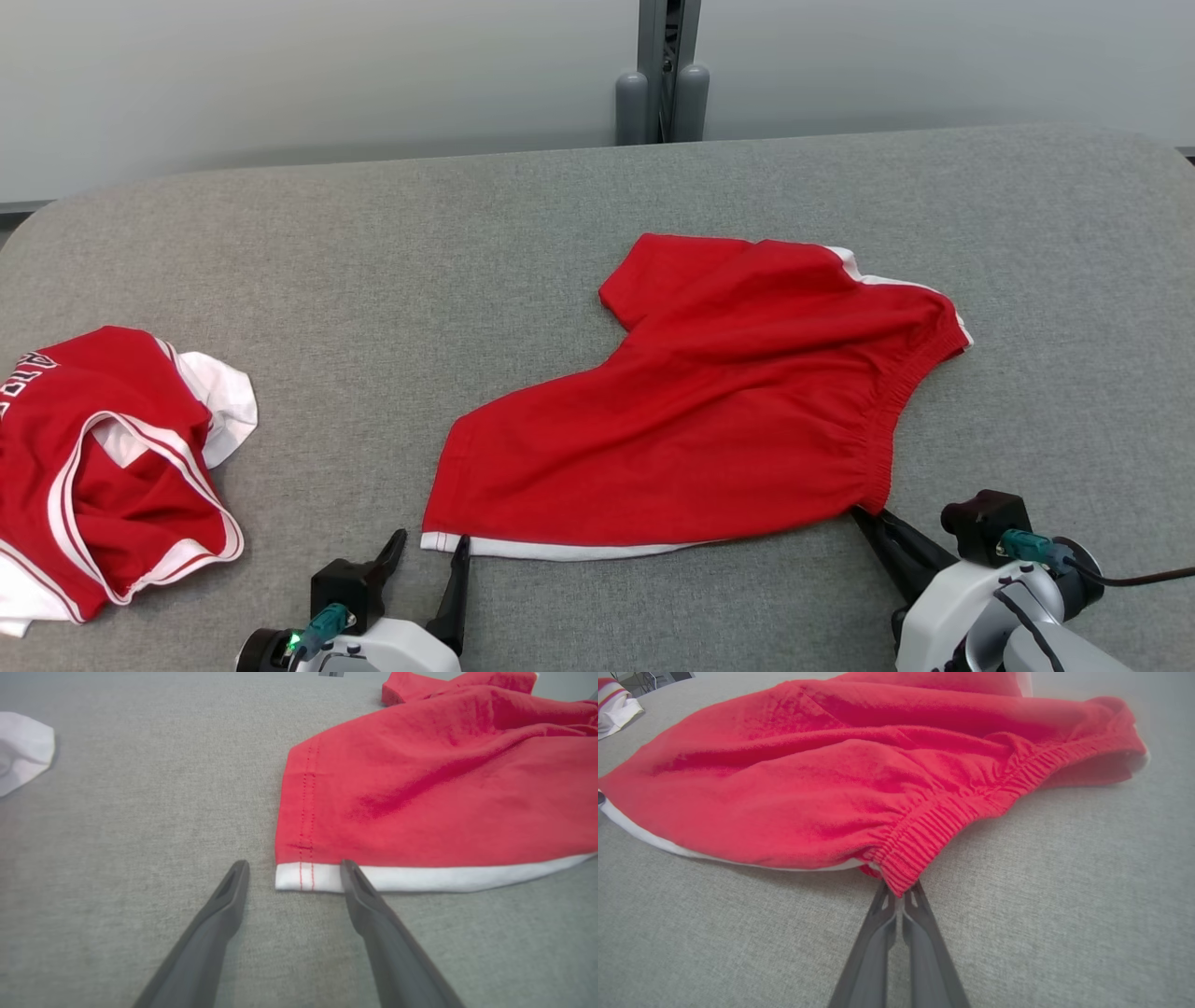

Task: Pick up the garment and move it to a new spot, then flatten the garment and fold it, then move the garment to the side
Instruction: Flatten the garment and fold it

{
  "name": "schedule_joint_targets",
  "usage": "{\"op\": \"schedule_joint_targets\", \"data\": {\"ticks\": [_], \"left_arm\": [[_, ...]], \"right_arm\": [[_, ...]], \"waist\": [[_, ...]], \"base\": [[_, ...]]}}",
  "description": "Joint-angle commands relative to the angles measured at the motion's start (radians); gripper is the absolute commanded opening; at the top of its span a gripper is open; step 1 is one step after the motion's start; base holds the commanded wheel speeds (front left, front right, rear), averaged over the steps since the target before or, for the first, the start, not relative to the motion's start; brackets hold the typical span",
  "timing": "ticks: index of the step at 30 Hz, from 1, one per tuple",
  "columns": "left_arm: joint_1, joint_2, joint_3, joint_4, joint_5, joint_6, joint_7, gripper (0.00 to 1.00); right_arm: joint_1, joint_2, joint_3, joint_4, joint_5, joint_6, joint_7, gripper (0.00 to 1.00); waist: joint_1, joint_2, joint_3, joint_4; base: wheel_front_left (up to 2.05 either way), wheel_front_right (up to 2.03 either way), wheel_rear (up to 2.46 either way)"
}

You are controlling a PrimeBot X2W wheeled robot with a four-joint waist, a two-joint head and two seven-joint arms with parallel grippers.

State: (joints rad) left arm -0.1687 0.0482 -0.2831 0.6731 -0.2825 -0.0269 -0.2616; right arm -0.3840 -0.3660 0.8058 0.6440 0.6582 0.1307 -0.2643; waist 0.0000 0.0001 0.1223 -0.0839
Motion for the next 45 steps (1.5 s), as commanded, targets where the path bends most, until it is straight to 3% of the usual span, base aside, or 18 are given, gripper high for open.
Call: {"op": "schedule_joint_targets", "data": {"ticks": [1,2,4,6,10,11,17,18,19,20,39,40,41,42,43,45], "left_arm": [[-0.011,0.004,0.000,-0.005,0.005,-0.011,-0.004,1.00],[-0.009,0.004,-0.002,-0.007,0.007,-0.014,-0.004,0.98],[-0.004,0.004,-0.006,-0.008,0.008,-0.023,-0.004,0.49],[0.003,0.005,-0.014,0.000,-0.001,-0.034,-0.004,0.25],[0.005,0.005,-0.027,0.011,-0.008,-0.043,-0.004,0.02],[0.004,0.004,-0.031,0.013,-0.009,-0.045,-0.004,0.00],[0.006,0.005,-0.033,0.018,-0.016,-0.044,-0.004,0.00],[0.007,0.005,-0.031,0.017,-0.017,-0.041,-0.004,0.18],[0.009,0.005,-0.029,0.019,-0.015,-0.035,-0.004,0.48],[0.011,0.005,-0.027,0.022,-0.018,-0.031,-0.004,1.00],[-0.045,0.004,-0.052,0.043,-0.013,-0.042,-0.002,1.00],[-0.044,0.004,-0.054,0.043,-0.014,-0.042,-0.002,0.80],[-0.043,0.004,-0.056,0.044,-0.015,-0.045,-0.002,0.38],[-0.043,0.004,-0.058,0.046,-0.016,-0.048,-0.002,0.25],[-0.043,0.004,-0.061,0.047,-0.018,-0.051,-0.002,0.00],[-0.043,0.004,-0.061,0.046,-0.020,-0.053,-0.002,0.00]], "right_arm": [[-0.004,-0.003,-0.004,0.006,0.002,0.000,-0.001,0.00],[-0.003,-0.002,-0.004,0.007,0.003,0.000,-0.001,0.00],[-0.002,-0.001,-0.003,0.011,0.003,0.000,-0.001,0.00],[-0.002,0.001,0.000,0.015,0.003,0.000,-0.001,0.00],[-0.006,0.004,0.004,0.021,0.001,0.000,-0.001,0.00],[-0.006,0.005,0.006,0.022,0.001,0.000,-0.001,0.00],[-0.004,0.006,0.012,0.029,0.004,0.000,-0.001,0.00],[-0.004,0.007,0.013,0.030,0.005,0.000,-0.001,0.00],[-0.003,0.007,0.014,0.030,0.005,0.000,-0.001,0.00],[-0.003,0.008,0.016,0.031,0.006,0.000,-0.001,0.00],[-0.020,0.008,0.011,0.031,0.004,0.000,-0.001,0.00],[-0.021,0.009,0.012,0.032,0.005,0.000,-0.001,0.00],[-0.021,0.010,0.012,0.033,0.005,0.000,-0.001,0.00],[-0.022,0.010,0.013,0.034,0.005,0.000,-0.001,0.00],[-0.022,0.010,0.012,0.035,0.004,0.000,-0.001,0.00],[-0.021,0.010,0.012,0.036,0.003,0.000,-0.001,0.00]], "waist": [[0.0000,-0.0001,-0.002,0.001],[0.0000,-0.0001,-0.003,0.002],[0.0000,-0.0001,-0.005,0.003],[0.0000,-0.0001,-0.007,0.003],[0.0000,-0.0001,-0.008,0.004],[0.0000,-0.0001,-0.008,0.005],[0.0000,-0.0001,-0.015,0.007],[0.0000,-0.0001,-0.016,0.007],[0.0000,-0.0001,-0.017,0.007],[0.0000,-0.0001,-0.018,0.006],[0.0000,-0.0001,0.010,0.000],[0.0000,-0.0001,0.010,-0.001],[0.0000,-0.0001,0.011,-0.002],[0.0000,-0.0001,0.011,-0.002],[0.0000,-0.0001,0.011,-0.003],[0.0000,-0.0001,0.010,-0.003]], "base": [[0.00,0.00,0.00],[0.00,0.00,0.00],[0.00,0.00,0.00],[0.00,0.00,0.00],[0.00,0.00,0.00],[0.00,0.00,0.00],[0.00,0.00,0.00],[0.00,0.00,0.00],[0.00,0.00,0.00],[0.00,0.00,0.00],[0.00,0.00,0.00],[0.00,0.00,0.00],[0.00,0.00,0.00],[0.00,0.00,0.00],[0.00,0.00,0.00],[0.00,0.00,0.00]]}}
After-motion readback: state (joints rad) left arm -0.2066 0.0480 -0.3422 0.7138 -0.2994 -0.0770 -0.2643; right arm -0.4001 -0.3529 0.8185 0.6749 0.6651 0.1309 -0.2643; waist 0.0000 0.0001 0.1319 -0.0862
